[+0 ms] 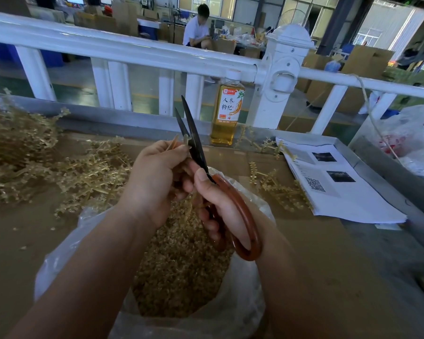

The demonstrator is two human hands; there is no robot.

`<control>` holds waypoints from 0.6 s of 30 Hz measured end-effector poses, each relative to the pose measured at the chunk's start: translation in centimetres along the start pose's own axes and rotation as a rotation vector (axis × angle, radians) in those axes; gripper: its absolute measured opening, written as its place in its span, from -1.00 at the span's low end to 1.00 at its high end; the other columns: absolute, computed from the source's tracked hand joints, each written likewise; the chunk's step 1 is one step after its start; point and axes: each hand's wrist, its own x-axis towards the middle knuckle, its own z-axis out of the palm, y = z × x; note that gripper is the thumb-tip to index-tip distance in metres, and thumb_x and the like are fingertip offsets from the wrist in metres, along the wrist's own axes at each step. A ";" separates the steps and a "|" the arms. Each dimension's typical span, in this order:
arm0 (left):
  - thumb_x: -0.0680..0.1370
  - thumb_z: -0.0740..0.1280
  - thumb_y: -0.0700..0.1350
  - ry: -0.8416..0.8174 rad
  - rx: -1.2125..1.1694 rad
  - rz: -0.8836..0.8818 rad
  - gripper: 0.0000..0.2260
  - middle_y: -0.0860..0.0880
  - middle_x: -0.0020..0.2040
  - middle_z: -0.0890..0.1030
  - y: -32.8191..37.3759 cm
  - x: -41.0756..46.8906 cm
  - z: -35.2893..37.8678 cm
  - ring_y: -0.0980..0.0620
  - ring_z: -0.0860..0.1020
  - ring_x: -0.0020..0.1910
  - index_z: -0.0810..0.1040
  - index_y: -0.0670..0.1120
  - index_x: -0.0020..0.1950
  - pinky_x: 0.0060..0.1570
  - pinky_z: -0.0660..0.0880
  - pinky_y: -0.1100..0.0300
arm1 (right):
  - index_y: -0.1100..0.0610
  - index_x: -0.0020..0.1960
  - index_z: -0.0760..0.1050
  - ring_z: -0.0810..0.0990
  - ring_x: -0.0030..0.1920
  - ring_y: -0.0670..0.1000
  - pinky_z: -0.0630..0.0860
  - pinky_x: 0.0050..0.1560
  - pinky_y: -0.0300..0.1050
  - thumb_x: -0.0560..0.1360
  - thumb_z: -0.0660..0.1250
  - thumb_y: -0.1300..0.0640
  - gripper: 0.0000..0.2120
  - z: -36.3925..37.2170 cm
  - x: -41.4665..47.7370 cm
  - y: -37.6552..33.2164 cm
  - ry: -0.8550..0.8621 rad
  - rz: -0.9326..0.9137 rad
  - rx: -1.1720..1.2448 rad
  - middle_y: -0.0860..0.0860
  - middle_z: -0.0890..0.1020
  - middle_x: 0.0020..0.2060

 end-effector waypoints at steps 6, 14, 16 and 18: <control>0.59 0.15 -0.24 -0.009 -0.006 0.003 -0.79 0.00 -0.54 0.51 0.1 -0.2 0.1 0.12 0.35 -0.65 0.41 -0.15 -0.24 -0.63 0.20 0.41 | -0.04 -0.25 0.39 0.25 -0.47 -0.02 0.23 -0.48 -0.16 0.57 0.05 -0.19 -0.66 -0.1 0.0 1.2 -0.027 -0.131 0.066 0.04 0.31 -0.41; 0.58 0.17 -0.23 -0.007 0.021 -0.012 -0.76 0.01 -0.55 0.49 0.3 -0.3 0.0 0.11 0.33 -0.67 0.42 -0.12 -0.29 -0.64 0.17 0.42 | -0.04 -0.22 0.41 0.22 -0.52 -0.05 0.21 -0.51 -0.19 0.54 0.04 -0.23 -0.65 -0.2 0.2 1.2 -0.040 -0.126 0.023 0.00 0.28 -0.47; 0.58 0.17 -0.23 -0.003 0.025 -0.011 -0.77 0.01 -0.56 0.49 0.3 -0.2 0.0 0.11 0.33 -0.68 0.41 -0.12 -0.28 -0.65 0.17 0.41 | 0.02 -0.16 0.40 0.22 -0.50 -0.03 0.20 -0.48 -0.15 0.55 0.03 -0.22 -0.64 -0.2 0.1 1.0 -0.029 -0.116 -0.007 0.03 0.28 -0.46; 0.58 0.17 -0.23 -0.005 0.034 -0.010 -0.79 0.01 -0.55 0.50 0.2 -0.2 0.0 0.10 0.33 -0.68 0.41 -0.12 -0.27 -0.64 0.17 0.41 | 0.05 -0.15 0.38 0.21 -0.49 -0.01 0.19 -0.47 -0.14 0.55 0.03 -0.21 -0.63 -0.2 0.1 0.9 -0.023 -0.094 -0.011 0.04 0.27 -0.45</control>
